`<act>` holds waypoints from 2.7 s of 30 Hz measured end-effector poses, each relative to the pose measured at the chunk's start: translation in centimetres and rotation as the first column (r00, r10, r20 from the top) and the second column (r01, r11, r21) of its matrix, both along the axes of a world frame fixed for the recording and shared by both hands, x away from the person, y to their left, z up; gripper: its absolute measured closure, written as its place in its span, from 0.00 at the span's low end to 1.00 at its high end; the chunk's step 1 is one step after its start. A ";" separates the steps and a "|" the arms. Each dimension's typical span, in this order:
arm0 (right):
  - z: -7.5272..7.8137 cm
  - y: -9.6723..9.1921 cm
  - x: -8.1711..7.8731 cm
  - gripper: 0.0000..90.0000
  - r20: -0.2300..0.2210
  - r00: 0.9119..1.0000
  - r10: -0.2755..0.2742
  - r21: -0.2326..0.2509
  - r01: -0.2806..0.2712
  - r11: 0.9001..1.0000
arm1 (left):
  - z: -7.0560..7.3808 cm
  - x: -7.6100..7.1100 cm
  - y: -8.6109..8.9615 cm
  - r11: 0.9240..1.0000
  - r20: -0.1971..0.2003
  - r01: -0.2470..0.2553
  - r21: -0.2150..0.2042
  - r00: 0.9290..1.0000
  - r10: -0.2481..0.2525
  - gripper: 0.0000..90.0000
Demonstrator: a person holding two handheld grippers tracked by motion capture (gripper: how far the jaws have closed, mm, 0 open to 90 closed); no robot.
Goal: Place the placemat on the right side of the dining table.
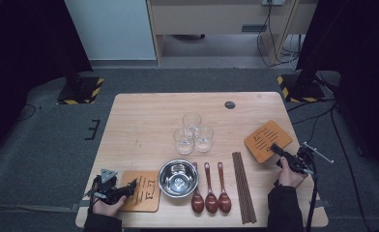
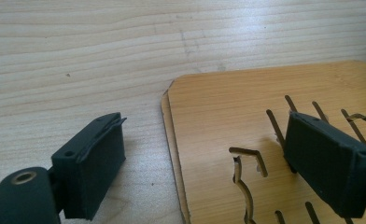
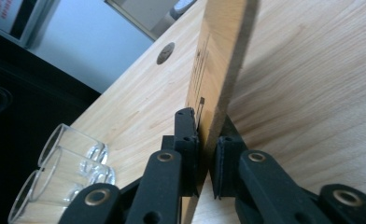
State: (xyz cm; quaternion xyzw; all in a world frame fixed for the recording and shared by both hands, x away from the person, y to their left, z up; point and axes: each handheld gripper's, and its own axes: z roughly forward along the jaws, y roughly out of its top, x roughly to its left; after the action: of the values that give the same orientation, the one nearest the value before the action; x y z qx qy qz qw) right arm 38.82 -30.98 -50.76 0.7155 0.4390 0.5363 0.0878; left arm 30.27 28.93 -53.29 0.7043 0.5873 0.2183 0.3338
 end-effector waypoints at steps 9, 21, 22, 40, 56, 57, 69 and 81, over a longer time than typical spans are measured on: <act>-0.7 -0.4 -0.2 0.84 -0.020 1.000 -0.022 -0.005 0.022 1.000 | 0.0 0.0 0.0 1.000 0.000 0.000 0.000 1.000 0.000 0.13; -1.0 -0.8 -0.2 0.79 -0.041 0.999 -0.025 -0.010 0.025 1.000 | 0.0 0.0 0.0 1.000 0.000 0.001 0.000 1.000 -0.001 0.13; -1.0 -0.8 -0.2 0.78 -0.040 0.999 -0.024 -0.010 0.024 1.000 | 0.0 0.0 0.0 1.000 0.000 0.000 0.000 1.000 0.000 0.13; -1.3 -0.8 -0.2 0.60 -0.060 0.998 0.008 -0.053 -0.011 0.999 | 0.0 0.0 0.0 1.000 0.000 0.001 0.000 1.000 -0.001 0.13; -1.8 -0.4 -0.3 0.48 -0.104 0.993 0.048 -0.152 -0.063 0.986 | 0.0 0.0 0.0 1.000 0.000 0.001 0.000 1.000 -0.001 0.13; -1.8 -0.4 -0.3 0.47 -0.105 0.993 0.049 -0.154 -0.065 0.986 | 0.0 0.0 0.0 1.000 0.000 0.001 0.001 1.000 -0.001 0.13; -2.2 -0.4 -0.7 0.44 -0.125 0.991 0.050 -0.195 -0.074 0.978 | 0.0 0.0 0.0 1.000 0.000 0.001 0.001 1.000 -0.001 0.13; -2.4 -0.5 -1.1 0.42 -0.150 0.988 0.044 -0.233 -0.078 0.969 | 0.0 0.0 0.0 1.000 0.000 0.000 0.001 1.000 0.000 0.13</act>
State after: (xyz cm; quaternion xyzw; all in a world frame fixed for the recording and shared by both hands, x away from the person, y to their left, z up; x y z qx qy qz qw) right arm 37.69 -31.48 -53.14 0.7227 0.5272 0.4292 0.1245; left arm 30.29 28.92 -53.28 0.7045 0.5872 0.2184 0.3334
